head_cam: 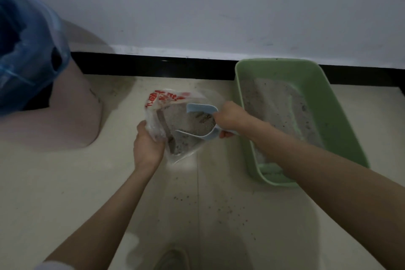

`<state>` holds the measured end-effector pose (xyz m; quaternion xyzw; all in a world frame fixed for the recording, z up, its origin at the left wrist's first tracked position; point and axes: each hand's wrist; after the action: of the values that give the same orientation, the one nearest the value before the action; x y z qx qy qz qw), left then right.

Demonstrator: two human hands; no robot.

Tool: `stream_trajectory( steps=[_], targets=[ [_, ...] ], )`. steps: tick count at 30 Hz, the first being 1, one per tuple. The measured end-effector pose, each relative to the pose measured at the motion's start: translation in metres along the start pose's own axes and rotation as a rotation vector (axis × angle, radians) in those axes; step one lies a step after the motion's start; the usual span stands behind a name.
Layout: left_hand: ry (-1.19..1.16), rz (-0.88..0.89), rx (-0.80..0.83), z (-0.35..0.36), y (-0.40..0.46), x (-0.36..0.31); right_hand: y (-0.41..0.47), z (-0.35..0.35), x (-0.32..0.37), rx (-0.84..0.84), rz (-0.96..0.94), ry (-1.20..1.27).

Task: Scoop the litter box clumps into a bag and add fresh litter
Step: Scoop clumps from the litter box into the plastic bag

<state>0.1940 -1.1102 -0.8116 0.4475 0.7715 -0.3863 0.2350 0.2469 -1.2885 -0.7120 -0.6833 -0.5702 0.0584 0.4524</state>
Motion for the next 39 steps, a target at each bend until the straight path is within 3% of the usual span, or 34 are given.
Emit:
stream_trajectory(
  steps=[6, 13, 19, 22, 26, 31, 35, 39],
  targets=[
    [-0.057, -0.055, -0.070, -0.012, 0.009, 0.002, -0.014, -0.012, 0.025, 0.045, -0.076, -0.229],
    [-0.167, -0.063, -0.100, -0.015, 0.007, 0.011, -0.033, -0.014, 0.045, -0.152, -0.194, -0.793],
    [-0.187, -0.009, -0.015, -0.016, 0.001, 0.006, -0.035, -0.007, 0.022, -0.287, -0.354, -0.935],
    [0.000, 0.133, -0.064, -0.016, -0.008, 0.000, -0.036, -0.022, -0.004, -0.311, -0.320, -0.759],
    [0.244, 0.402, -0.147, -0.004, -0.023, -0.019, -0.045, -0.050, -0.051, -0.330, -0.228, -0.168],
    [0.353, 0.573, 0.067, 0.049, -0.042, -0.064, -0.068, -0.076, -0.132, -0.364, -0.036, 0.288],
    [0.488, 0.733, 0.192, 0.098, -0.051, -0.082, -0.077, -0.082, -0.193, -0.377, 0.145, 0.516],
    [0.589, 0.706, 0.267, 0.137, -0.051, -0.101, -0.081, -0.078, -0.239, -0.309, 0.328, 0.704]
  ],
)
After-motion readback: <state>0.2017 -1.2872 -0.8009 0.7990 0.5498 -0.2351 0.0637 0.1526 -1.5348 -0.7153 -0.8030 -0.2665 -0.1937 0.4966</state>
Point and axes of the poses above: each hand's wrist, its own y-axis towards the middle knuckle, its own z-axis out of the palm, x = y × z, and after that the axes turned 8 degrees about x, right-handed
